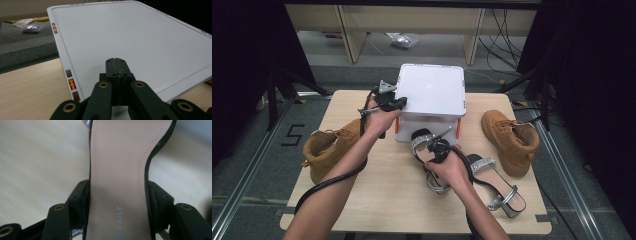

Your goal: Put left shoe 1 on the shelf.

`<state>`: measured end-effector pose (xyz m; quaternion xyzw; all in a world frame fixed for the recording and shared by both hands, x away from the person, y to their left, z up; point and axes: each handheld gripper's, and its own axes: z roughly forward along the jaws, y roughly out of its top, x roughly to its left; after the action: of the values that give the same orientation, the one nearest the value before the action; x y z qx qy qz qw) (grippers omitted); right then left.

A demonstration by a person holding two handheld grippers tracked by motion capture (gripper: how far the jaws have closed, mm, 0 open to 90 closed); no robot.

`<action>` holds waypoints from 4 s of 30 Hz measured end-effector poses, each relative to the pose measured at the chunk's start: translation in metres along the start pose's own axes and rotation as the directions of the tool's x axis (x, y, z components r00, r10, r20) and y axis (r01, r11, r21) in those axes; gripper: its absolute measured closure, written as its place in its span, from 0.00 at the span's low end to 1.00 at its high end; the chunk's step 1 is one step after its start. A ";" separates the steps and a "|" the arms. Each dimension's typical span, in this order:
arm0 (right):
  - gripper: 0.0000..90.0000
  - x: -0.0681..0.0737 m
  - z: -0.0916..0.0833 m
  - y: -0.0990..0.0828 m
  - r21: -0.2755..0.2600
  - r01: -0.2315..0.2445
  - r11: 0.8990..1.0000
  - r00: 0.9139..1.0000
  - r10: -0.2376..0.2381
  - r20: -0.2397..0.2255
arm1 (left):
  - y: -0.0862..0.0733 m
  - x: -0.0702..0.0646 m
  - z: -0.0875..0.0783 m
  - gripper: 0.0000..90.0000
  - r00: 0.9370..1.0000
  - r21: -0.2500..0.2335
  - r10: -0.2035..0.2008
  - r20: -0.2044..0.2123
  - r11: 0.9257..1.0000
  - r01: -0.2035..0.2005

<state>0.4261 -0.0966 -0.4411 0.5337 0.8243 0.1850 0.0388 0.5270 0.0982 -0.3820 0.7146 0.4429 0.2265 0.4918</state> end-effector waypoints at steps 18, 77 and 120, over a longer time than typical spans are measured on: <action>0.48 0.019 0.038 0.062 -0.066 -0.015 0.998 0.999 0.017 0.031 | 0.001 0.001 0.000 0.99 1.000 0.005 -0.008 0.005 1.000 0.008; 0.98 0.017 0.022 -0.026 -0.024 0.131 0.991 0.977 -0.133 -0.166 | 0.003 0.001 0.001 0.99 1.000 0.014 0.011 0.012 1.000 -0.011; 1.00 0.028 0.017 0.029 -0.213 0.149 0.966 0.988 -0.151 0.004 | 0.004 -0.003 0.005 0.99 1.000 0.016 0.019 0.020 1.000 -0.019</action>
<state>0.4441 -0.0567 -0.4434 0.4616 0.8379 0.2720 0.1047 0.5311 0.0931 -0.3802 0.7249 0.4333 0.2205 0.4880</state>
